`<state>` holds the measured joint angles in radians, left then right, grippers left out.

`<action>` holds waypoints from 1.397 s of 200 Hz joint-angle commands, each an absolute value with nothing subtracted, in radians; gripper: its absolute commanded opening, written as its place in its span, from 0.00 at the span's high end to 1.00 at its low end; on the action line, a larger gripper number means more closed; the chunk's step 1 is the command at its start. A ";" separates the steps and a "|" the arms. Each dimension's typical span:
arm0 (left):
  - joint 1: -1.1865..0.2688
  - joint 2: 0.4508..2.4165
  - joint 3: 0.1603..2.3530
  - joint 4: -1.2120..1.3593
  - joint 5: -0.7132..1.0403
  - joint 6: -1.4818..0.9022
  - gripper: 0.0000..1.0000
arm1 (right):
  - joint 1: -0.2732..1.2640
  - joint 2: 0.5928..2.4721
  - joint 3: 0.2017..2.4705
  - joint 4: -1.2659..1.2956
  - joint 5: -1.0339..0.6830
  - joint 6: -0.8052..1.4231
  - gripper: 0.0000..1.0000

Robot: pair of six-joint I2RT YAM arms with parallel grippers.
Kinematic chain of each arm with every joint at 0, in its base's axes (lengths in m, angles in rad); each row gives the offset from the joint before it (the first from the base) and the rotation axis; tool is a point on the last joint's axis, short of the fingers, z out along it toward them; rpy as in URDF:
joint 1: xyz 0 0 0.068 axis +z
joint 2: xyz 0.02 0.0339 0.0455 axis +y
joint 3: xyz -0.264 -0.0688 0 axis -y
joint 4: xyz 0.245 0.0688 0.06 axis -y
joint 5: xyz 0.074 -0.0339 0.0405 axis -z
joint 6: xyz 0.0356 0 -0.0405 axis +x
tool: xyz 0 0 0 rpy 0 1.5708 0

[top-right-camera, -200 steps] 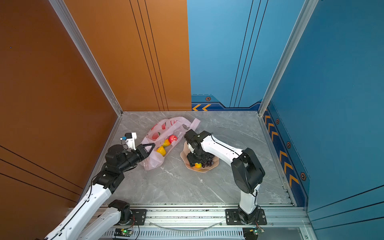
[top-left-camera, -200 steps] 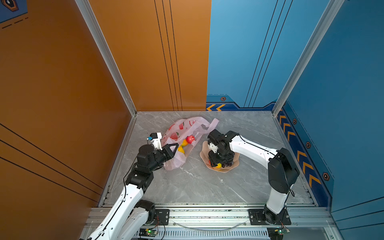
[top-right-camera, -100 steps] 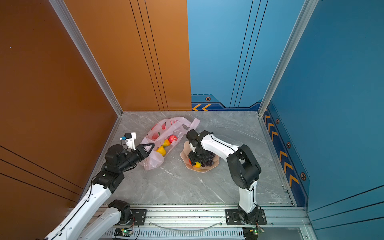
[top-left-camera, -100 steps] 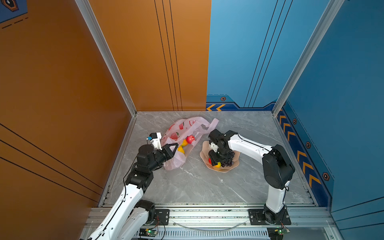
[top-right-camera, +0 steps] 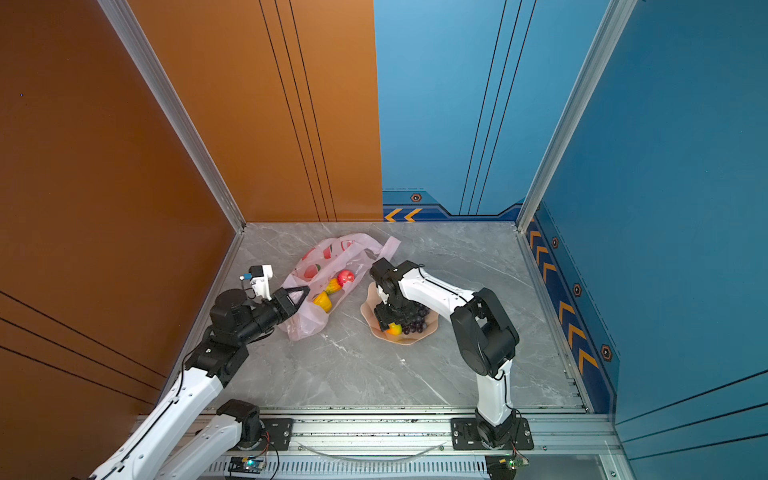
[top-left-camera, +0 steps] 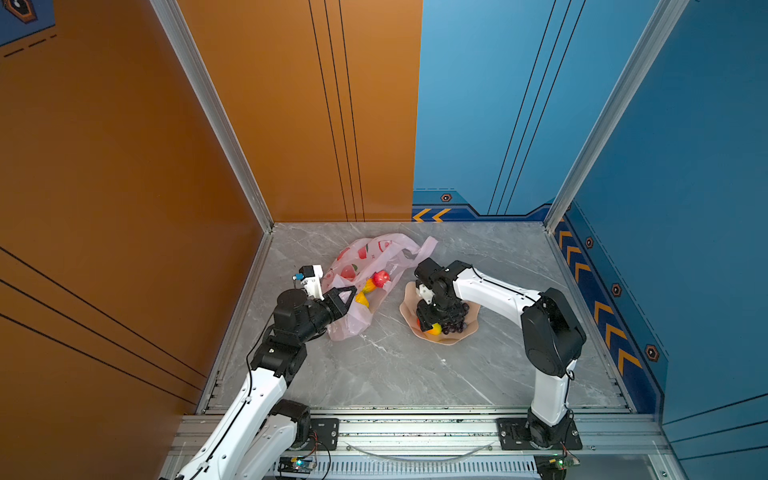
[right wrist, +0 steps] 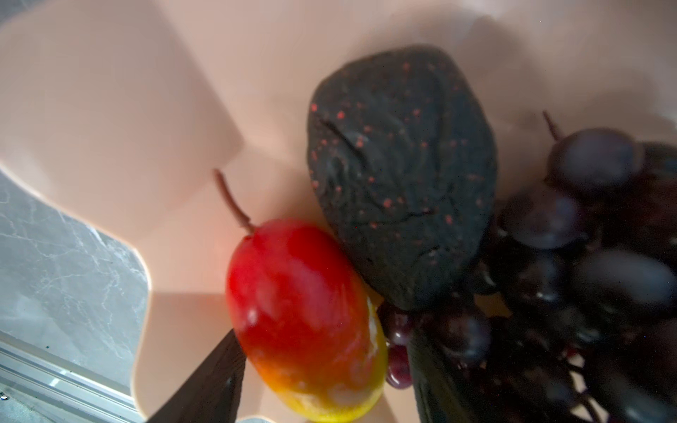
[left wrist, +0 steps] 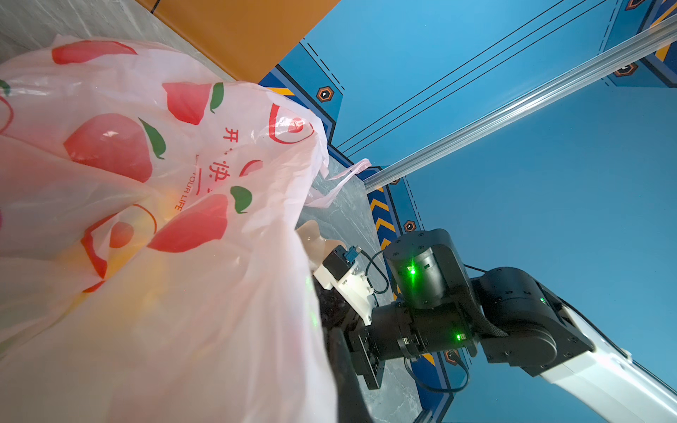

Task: Place the fruits into the plastic bag

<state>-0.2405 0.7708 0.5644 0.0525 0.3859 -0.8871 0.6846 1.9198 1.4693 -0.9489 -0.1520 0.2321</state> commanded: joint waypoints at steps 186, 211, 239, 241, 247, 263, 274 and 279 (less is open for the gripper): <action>-0.225 0.771 0.577 0.064 0.399 -0.906 1.00 | 0.659 1.816 1.484 -0.940 -0.152 0.274 0.54; -0.226 0.776 0.578 0.070 0.404 -0.910 1.00 | 0.631 1.773 1.465 -0.932 -0.197 0.293 0.54; -0.227 0.774 0.579 0.069 0.404 -0.910 1.00 | 0.594 1.714 1.442 -0.904 -0.296 0.328 0.54; -0.227 0.774 0.579 0.069 0.404 -0.911 1.00 | 0.589 1.709 1.441 -0.900 -0.302 0.331 0.54; -0.227 0.774 0.578 0.069 0.405 -0.911 1.00 | 0.578 1.696 1.435 -0.894 -0.322 0.339 0.54; -0.228 0.773 0.580 0.069 0.405 -0.911 1.00 | 0.545 1.654 1.422 -0.871 -0.377 0.364 0.54; -0.229 0.773 0.580 0.069 0.405 -0.911 1.00 | 0.523 1.622 1.413 -0.848 -0.412 0.385 0.55; -0.229 0.772 0.581 0.069 0.406 -0.911 1.00 | 0.514 1.606 1.407 -0.838 -0.426 0.396 0.55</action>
